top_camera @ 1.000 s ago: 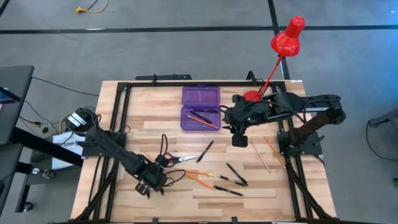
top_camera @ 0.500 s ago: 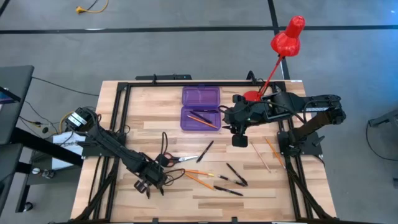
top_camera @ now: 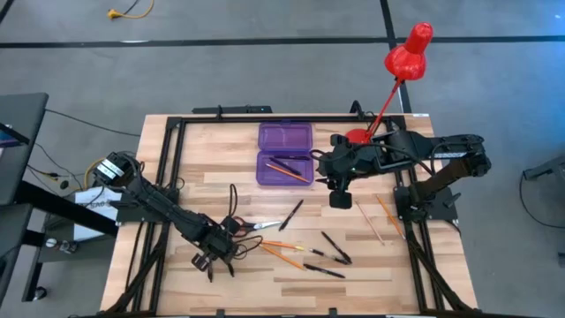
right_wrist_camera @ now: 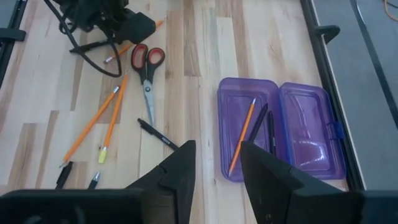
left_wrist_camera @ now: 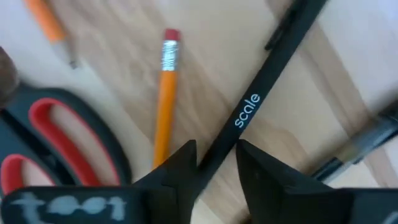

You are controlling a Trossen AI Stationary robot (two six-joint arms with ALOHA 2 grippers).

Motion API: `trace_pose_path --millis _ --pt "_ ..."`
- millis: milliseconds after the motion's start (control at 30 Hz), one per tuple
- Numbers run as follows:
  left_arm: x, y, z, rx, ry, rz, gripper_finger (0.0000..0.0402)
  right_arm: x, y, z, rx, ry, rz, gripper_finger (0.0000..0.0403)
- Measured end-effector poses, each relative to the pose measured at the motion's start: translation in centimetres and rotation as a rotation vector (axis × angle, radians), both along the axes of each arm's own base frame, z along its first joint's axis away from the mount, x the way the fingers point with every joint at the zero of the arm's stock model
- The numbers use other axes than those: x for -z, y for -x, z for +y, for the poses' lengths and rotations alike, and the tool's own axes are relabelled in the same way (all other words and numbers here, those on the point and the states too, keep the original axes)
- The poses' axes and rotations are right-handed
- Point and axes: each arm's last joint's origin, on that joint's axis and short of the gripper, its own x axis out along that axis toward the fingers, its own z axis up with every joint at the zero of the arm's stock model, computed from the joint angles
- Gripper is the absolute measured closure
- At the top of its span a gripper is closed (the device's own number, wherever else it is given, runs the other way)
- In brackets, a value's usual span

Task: Pick & place school supplies into a supply box
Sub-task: Put the black pen into the purple supply box

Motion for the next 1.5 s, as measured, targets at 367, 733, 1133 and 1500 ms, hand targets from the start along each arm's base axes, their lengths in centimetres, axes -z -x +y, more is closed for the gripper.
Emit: trace_pose_path --millis 367,733,1133,1500 --pt "0.9 -1.0 0.6 -0.132 0.049 0.054 0.0376 0.0 0.0 0.0 0.014 -0.011 0.003 0.0282" --pt "0.6 -1.4 1.3 -0.268 0.072 0.042 0.0390 0.2 0.4 -0.1 0.030 0.006 0.040 0.0282" --pt "-4.3 -1.3 3.6 -0.426 0.143 -0.159 0.0397 0.6 0.9 -0.2 0.055 0.010 0.109 0.0282" --pt "-6.2 -3.8 9.0 -0.664 0.104 -0.413 0.0397 0.8 1.3 0.0 0.088 -0.012 0.144 0.0282"
